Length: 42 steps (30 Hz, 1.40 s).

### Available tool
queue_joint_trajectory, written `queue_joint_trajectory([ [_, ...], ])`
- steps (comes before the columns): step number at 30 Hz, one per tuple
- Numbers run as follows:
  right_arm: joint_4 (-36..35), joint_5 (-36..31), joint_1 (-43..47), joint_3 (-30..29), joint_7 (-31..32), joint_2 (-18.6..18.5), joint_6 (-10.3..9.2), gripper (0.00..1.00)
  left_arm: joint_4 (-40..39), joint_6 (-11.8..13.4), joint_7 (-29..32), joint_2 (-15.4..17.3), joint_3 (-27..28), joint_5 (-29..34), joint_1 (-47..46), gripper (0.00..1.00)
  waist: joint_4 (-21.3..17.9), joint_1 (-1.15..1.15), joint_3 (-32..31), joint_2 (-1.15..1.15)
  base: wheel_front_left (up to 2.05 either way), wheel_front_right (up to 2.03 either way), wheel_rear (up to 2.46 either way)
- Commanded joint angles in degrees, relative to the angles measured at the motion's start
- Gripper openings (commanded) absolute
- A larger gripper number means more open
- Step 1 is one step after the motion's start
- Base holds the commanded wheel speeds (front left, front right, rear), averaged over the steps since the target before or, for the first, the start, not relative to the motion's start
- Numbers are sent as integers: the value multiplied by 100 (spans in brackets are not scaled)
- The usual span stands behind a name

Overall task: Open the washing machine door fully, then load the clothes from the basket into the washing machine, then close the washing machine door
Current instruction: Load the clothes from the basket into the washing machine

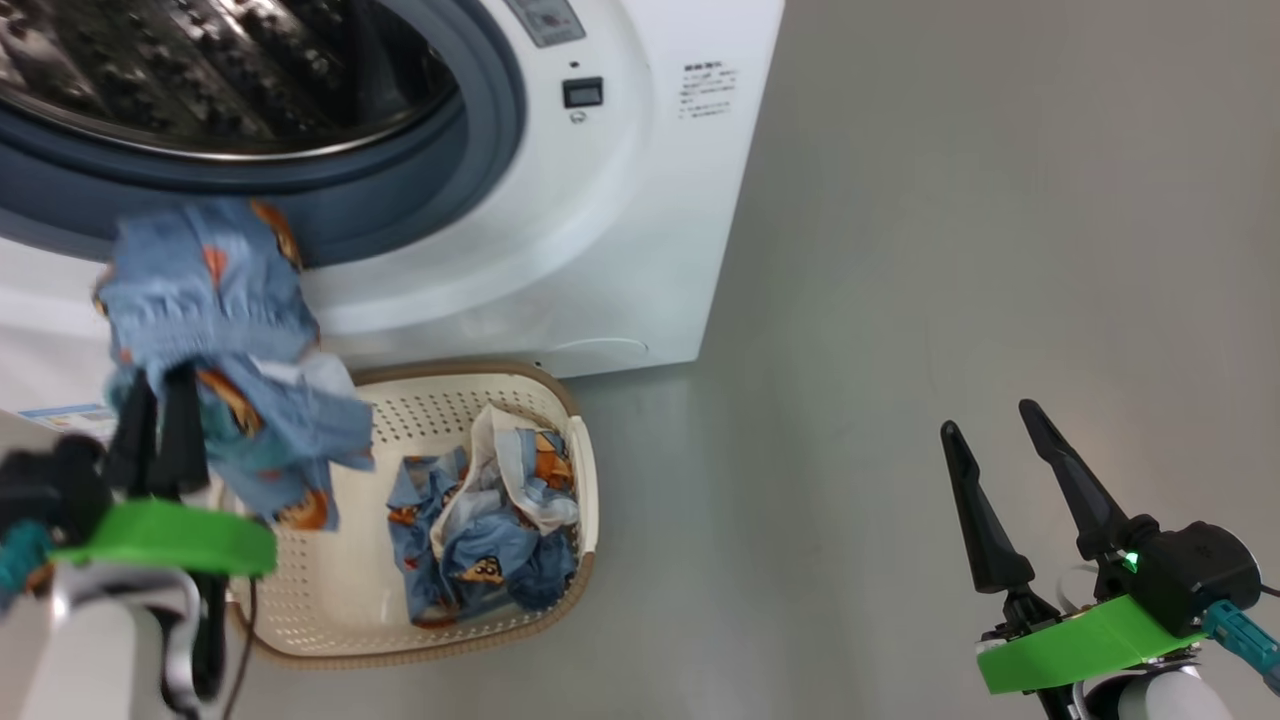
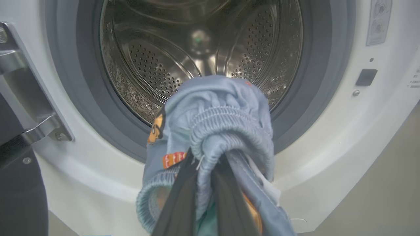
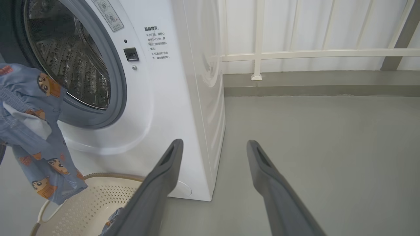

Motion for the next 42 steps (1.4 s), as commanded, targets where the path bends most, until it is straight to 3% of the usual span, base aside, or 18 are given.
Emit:
queue_joint_trajectory([
  [1,-136,-50,-120,168,-27,-31,9,100,13,-46,20,254,204,-60,-381,0,-119,0,140,0,0,0,0],
  [16,-174,-22,-348,237,-27,31,9,100,1150,-226,280,801,206,-124,-2127,0,-465,0,563,0,0,0,0],
  [42,-258,62,-817,407,-27,321,9,100,3320,-438,1001,1391,-316,34,-5245,0,-935,0,2331,0,0,0,0],
])
